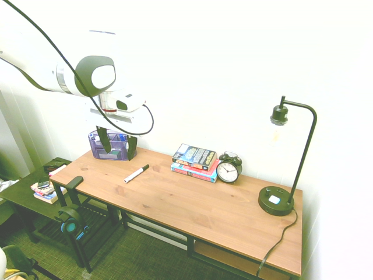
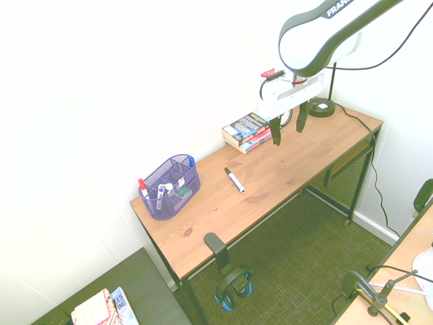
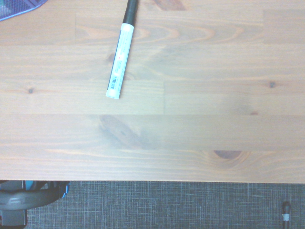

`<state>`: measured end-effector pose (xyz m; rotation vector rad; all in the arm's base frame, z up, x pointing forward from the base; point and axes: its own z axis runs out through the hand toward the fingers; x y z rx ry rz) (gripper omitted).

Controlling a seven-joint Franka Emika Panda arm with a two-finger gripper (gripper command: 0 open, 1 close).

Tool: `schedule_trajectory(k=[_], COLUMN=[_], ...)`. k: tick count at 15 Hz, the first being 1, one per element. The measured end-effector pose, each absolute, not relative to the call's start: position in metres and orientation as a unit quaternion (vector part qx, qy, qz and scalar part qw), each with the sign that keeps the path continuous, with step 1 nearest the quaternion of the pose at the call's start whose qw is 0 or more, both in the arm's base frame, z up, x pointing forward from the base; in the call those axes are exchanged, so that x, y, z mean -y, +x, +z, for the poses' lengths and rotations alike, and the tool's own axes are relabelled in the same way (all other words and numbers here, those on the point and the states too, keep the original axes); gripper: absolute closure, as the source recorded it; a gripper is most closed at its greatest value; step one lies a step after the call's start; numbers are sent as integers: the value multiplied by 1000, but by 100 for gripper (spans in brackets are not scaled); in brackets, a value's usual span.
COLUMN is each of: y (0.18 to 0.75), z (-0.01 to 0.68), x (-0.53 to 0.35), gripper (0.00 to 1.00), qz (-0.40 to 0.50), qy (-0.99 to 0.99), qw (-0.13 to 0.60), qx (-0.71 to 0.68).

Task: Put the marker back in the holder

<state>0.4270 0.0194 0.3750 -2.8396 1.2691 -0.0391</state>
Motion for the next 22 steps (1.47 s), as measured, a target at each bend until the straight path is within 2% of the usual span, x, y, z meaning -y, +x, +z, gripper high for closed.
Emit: schedule_trajectory(k=[5, 11, 18, 19, 22], y=[440, 483, 565, 566, 564], z=[362, 283, 199, 193, 182], x=[-25, -90, -110, -117, -113], gripper=[0, 0, 0, 100, 100], qz=[-39, -64, -110, -109, -103], qy=[-909, -886, -876, -876, -865], qw=[30, 67, 22, 16, 9], qx=[-413, -454, -470, -470, -490])
